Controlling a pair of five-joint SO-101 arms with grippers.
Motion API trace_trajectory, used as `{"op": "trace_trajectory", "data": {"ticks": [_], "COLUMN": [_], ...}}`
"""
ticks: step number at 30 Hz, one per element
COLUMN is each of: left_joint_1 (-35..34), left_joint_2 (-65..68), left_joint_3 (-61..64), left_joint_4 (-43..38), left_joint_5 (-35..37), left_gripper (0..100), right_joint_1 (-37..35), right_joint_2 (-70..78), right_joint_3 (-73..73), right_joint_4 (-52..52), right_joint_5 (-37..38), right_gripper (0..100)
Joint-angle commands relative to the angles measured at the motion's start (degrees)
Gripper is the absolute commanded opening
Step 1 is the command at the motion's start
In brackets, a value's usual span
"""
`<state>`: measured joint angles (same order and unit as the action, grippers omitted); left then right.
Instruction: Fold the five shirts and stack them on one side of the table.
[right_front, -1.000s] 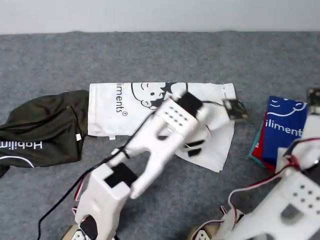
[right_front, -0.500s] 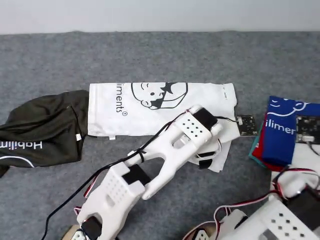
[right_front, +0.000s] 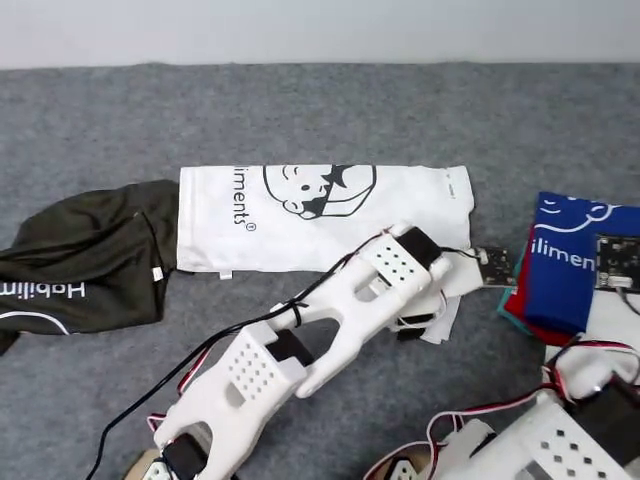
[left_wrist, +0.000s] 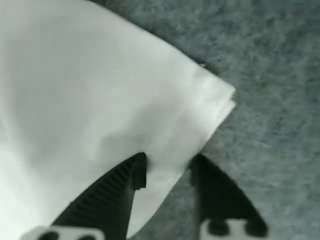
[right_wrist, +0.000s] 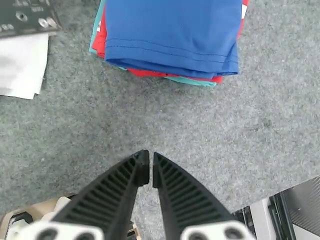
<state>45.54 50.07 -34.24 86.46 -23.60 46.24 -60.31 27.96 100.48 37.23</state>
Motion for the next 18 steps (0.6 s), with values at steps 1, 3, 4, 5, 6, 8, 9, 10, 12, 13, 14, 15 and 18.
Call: {"op": "trace_trajectory", "data": {"ticks": [1,3,4,5,6,8,9,10,12,13,14,15,18], "left_joint_1": [-0.18,-0.18,-0.18,-0.26,-0.35,-0.62,-0.7,-0.79,-1.67,-2.29,-3.08,-3.87,-6.59], "left_joint_2": [1.41,1.67,1.49,0.97,0.44,-0.62,-0.88,-0.97,-1.05,-1.05,-0.97,-0.97,-0.97], "left_joint_3": [-4.97,-6.99,-8.22,-9.89,-11.56,-15.25,-17.19,-19.03,-22.2,-23.25,-24.13,-24.66,-24.75], "left_joint_4": [1.05,2.73,3.87,5.1,6.33,8.7,9.76,10.55,11.6,11.52,11.34,10.46,6.59], "left_joint_5": [-0.53,-0.62,-0.62,-0.62,-0.62,-0.62,-0.62,-0.62,-0.62,-0.62,-0.7,-0.7,-0.7], "left_gripper": [2,2,1,1,1,1,1,1,1,1,1,1,1], "right_joint_1": [0.57,0.57,0.57,0.57,0.57,0.57,0.48,0.48,0.4,0.4,0.4,0.4,0.4], "right_joint_2": [-0.48,-0.48,-0.48,-0.48,-0.48,-0.48,-0.48,-0.48,-0.48,-0.48,-0.48,-0.48,-0.48], "right_joint_3": [-0.53,-0.53,-0.53,-0.53,-0.53,-0.53,-0.53,-0.53,-0.53,-0.53,-0.53,-0.53,-0.44], "right_joint_4": [1.98,1.98,1.98,1.98,1.89,1.89,1.89,1.89,1.89,1.89,1.89,1.89,1.89], "right_joint_5": [0.53,0.53,0.53,0.53,0.53,0.53,0.53,0.53,0.53,0.53,0.53,0.53,0.53], "right_gripper": [2.3,2.3,2.3,2.3,2.3,2.3,2.3,2.3,2.4,2.4,2.4,2.4,2.4]}}
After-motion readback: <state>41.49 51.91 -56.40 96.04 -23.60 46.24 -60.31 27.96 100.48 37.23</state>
